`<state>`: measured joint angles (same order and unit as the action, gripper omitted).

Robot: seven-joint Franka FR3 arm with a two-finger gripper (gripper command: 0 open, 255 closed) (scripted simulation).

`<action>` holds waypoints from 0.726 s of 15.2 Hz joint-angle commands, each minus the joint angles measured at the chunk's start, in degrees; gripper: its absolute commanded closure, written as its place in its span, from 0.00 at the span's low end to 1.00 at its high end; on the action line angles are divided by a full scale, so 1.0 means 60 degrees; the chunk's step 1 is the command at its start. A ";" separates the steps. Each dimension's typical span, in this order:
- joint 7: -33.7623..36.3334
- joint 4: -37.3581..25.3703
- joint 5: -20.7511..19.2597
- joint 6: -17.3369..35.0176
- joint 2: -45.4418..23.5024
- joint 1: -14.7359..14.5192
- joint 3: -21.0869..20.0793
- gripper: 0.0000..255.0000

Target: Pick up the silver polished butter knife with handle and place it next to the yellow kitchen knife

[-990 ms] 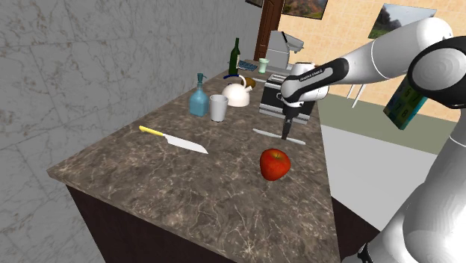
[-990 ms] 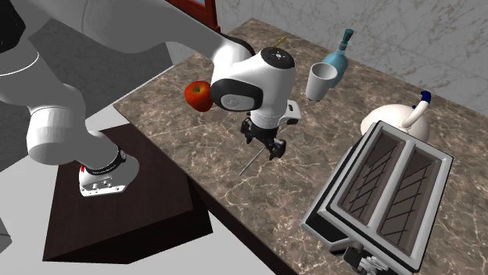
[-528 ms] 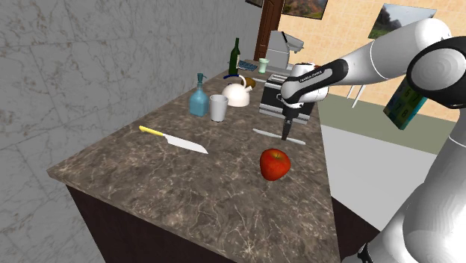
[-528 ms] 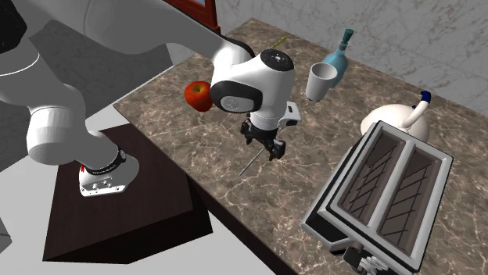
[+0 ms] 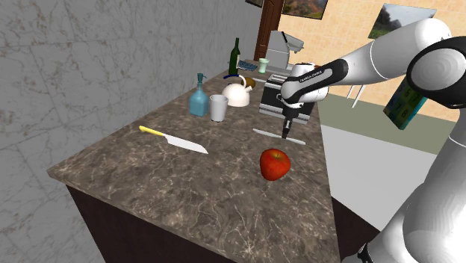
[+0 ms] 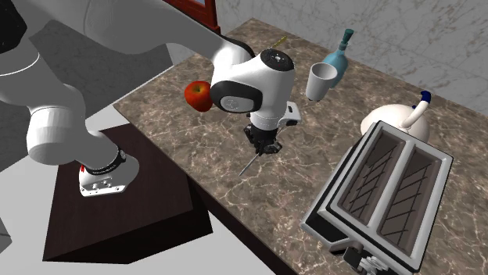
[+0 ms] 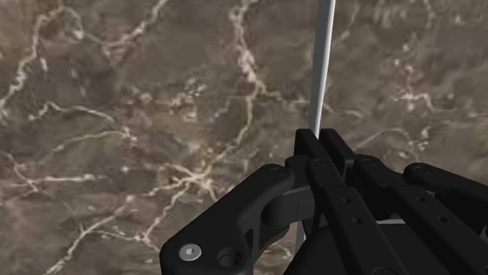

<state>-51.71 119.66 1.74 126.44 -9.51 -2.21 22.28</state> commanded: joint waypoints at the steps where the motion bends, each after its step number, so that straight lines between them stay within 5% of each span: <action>1: 0.0000 0.0000 0.0000 0.0000 0.0000 0.0000 0.0000 1.00; 11: 0.0159 -0.0524 -0.0271 -0.1067 0.0586 -0.0059 0.0041 1.00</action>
<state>-50.94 116.79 0.28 120.67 -6.36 -2.48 22.55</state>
